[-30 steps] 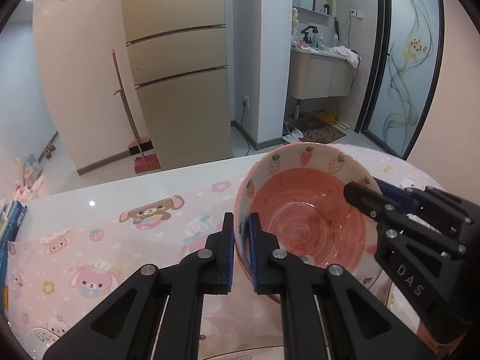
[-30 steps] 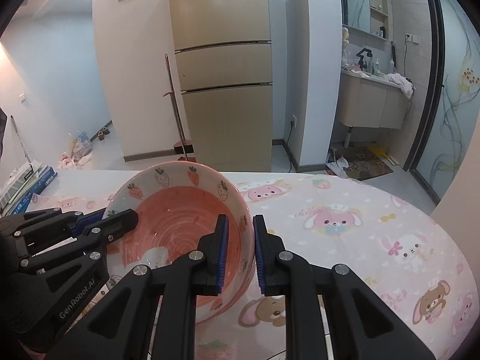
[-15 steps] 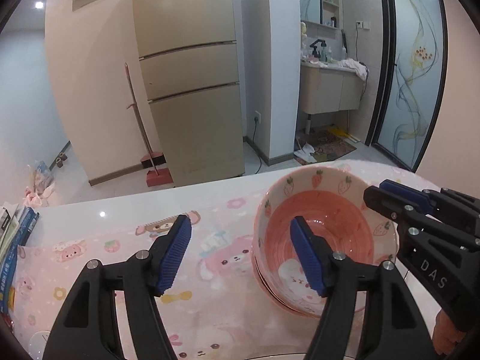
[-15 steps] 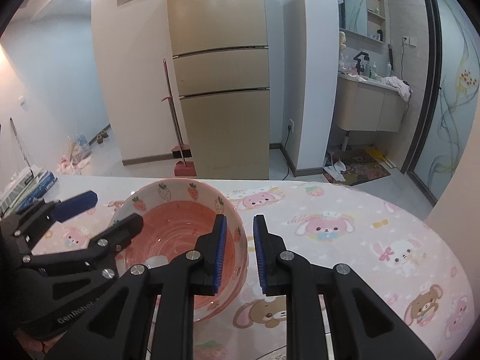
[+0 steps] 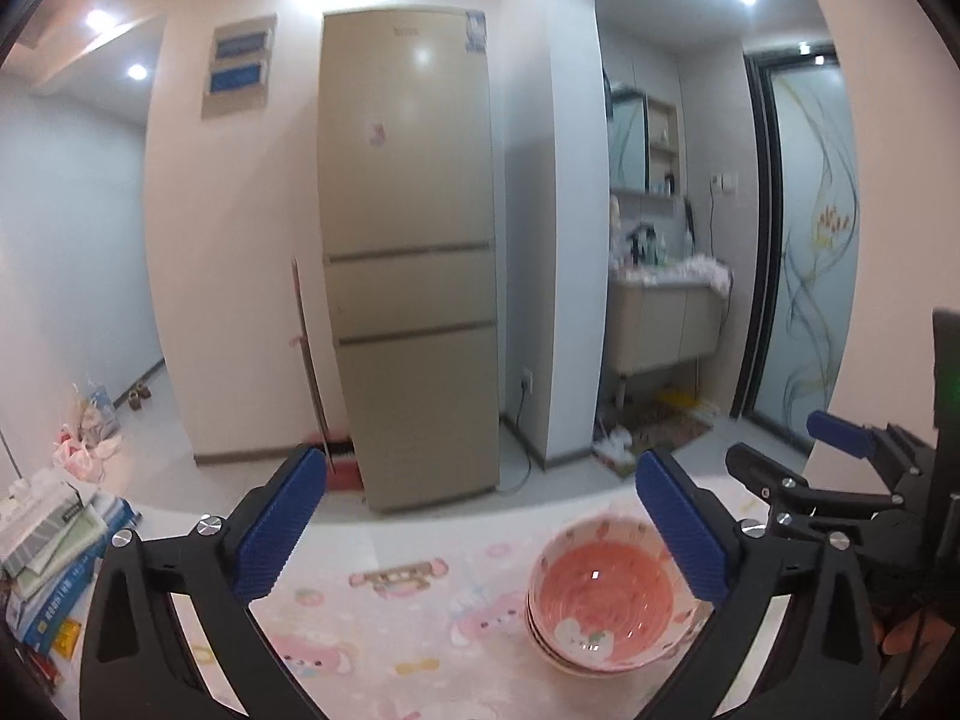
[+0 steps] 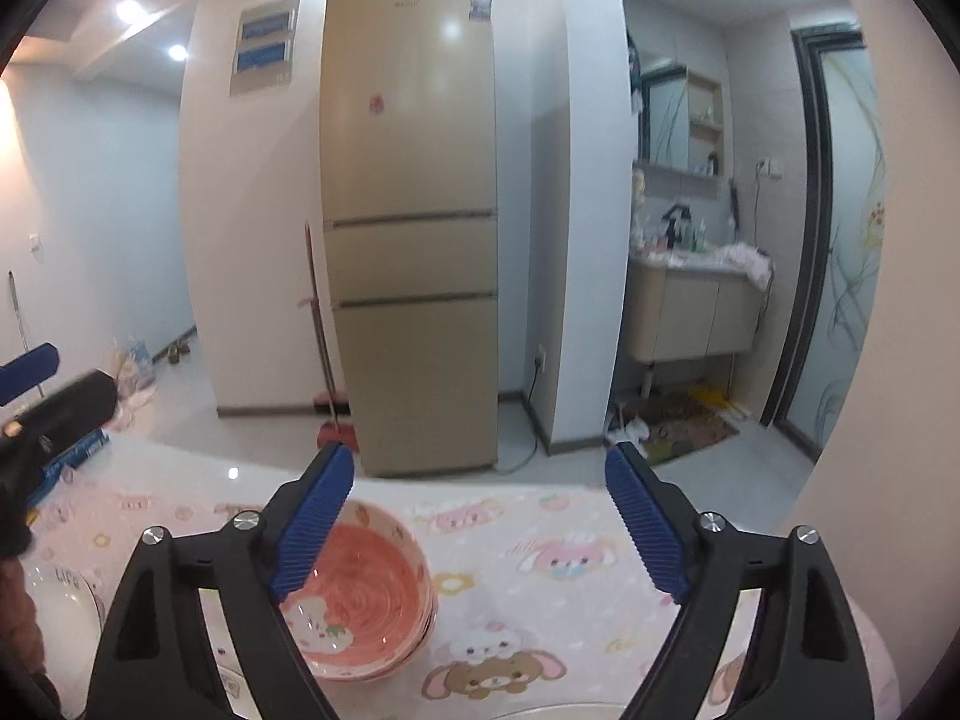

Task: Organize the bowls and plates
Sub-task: 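Raise both grippers and move them toward the white 'Life' plate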

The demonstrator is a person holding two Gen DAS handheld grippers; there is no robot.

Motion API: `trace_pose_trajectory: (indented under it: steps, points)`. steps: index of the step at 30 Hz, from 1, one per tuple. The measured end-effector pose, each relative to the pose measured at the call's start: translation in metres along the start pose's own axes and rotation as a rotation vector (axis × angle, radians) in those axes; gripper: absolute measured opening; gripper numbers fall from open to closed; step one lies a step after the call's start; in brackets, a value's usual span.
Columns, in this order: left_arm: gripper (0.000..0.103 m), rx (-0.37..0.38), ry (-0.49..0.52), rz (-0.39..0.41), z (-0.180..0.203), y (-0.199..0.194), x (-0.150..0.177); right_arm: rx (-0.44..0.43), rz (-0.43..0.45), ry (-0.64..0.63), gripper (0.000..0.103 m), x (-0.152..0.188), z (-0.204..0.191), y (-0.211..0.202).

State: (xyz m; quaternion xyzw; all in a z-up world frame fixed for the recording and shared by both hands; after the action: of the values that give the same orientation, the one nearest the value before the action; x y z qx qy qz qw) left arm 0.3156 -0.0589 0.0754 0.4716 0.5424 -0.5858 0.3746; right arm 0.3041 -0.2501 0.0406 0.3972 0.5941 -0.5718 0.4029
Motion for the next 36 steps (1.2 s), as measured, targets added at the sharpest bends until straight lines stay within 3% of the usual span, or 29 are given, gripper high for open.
trace_pose_trajectory:
  steps: [3,5,9,14,18,22,30,36]
  points:
    - [0.103,0.023,-0.039,0.067,-0.013,-0.030,-0.021,-0.019,0.061,0.002,0.093,-0.017,-0.001,-0.026]
    - [0.103,0.005,-0.053,0.117,-0.022,-0.050,-0.032,-0.039,0.101,0.019,0.103,-0.027,-0.001,-0.044]
    - [0.103,-0.047,-0.078,0.210,-0.047,-0.098,-0.051,-0.070,0.198,0.037,0.103,-0.045,-0.007,-0.082]
    - [0.103,-0.077,-0.065,0.235,-0.076,-0.142,-0.051,-0.115,0.279,0.059,0.103,-0.058,-0.022,-0.122]
    - [0.103,-0.115,-0.080,0.221,-0.104,-0.171,-0.034,-0.089,0.327,0.016,0.103,-0.061,-0.048,-0.157]
    - [0.103,-0.178,-0.087,0.229,-0.128,-0.197,-0.016,-0.154,0.357,-0.024,0.103,-0.065,-0.086,-0.188]
    - [0.103,-0.256,-0.110,0.233,-0.160,-0.219,0.017,-0.233,0.323,-0.062,0.103,-0.065,-0.149,-0.196]
    - [0.103,-0.283,-0.203,0.157,-0.193,-0.212,0.060,-0.354,0.213,-0.002,0.103,-0.051,-0.190,-0.172]
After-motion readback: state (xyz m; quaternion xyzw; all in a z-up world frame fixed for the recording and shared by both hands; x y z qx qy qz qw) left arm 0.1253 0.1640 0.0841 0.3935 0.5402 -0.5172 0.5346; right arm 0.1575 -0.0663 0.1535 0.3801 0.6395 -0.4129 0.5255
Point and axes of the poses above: each gripper's, at about its wrist camera, not at the fingertips, and y roughly the way its jaws point, z to its right, x to its underside, the point moved 5 cm from there along y, roughly the way its jaws point, and after that the axes turned 6 degrees about -x, right-handed, at the moved point
